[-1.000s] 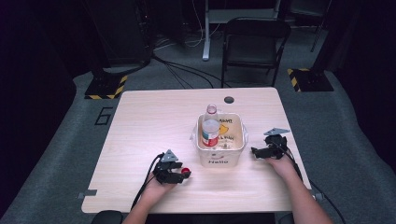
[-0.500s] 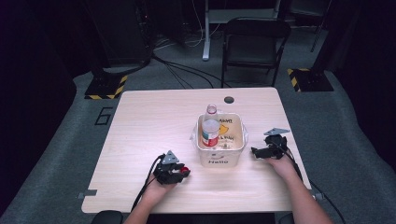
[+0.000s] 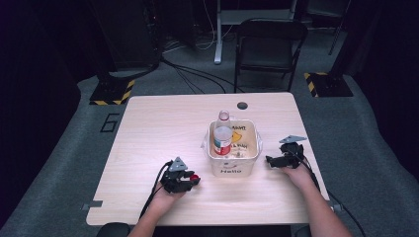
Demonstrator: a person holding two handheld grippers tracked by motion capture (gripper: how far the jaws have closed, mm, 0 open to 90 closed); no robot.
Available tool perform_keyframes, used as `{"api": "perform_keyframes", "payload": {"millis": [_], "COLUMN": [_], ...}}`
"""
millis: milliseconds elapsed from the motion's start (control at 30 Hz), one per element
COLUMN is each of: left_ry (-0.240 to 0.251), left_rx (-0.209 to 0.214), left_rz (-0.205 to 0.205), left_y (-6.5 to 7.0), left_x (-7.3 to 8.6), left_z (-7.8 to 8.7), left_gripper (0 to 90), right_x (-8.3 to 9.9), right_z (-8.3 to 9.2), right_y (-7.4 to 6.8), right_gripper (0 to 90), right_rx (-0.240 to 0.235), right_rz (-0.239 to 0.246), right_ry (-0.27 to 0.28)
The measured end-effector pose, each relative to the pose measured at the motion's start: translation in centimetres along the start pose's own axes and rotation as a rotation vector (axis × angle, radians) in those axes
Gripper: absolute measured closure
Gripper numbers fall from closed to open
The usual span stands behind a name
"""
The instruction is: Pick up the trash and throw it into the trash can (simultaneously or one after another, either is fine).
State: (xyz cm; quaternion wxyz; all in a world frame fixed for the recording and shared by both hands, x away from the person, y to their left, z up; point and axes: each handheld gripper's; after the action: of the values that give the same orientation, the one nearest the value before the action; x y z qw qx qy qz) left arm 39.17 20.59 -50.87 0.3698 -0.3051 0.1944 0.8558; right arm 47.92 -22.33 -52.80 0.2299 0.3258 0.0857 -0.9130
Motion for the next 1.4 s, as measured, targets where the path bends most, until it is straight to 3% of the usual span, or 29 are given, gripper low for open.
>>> {"api": "perform_keyframes", "payload": {"millis": [567,1400], "left_ry": [0.035,0.075], "left_rx": [0.008,0.006], "left_rz": [0.022,-0.044], "left_y": [-0.2,0.4], "left_x": [-1.1,-4.9], "left_z": [1.8,5.5], "left_gripper": [58.0,58.0], "right_x": [0.0,0.0], "right_z": [0.0,0.0], "right_y": [0.0,0.0], "right_gripper": [0.0,0.0], "right_rx": [0.0,0.0], "right_rz": [0.0,0.0], "right_ry": [0.0,0.0]}}
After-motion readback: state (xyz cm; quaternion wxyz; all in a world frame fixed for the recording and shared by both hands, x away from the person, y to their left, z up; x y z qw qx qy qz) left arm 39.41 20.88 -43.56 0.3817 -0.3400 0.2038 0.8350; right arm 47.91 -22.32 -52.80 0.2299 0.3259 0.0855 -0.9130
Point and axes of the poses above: each handheld gripper's, and its own axes: z roughly backward along the jaws, x roughly out of its underside, y roughly to its right, and after that the axes turned 6 degrees about -y, right-handed
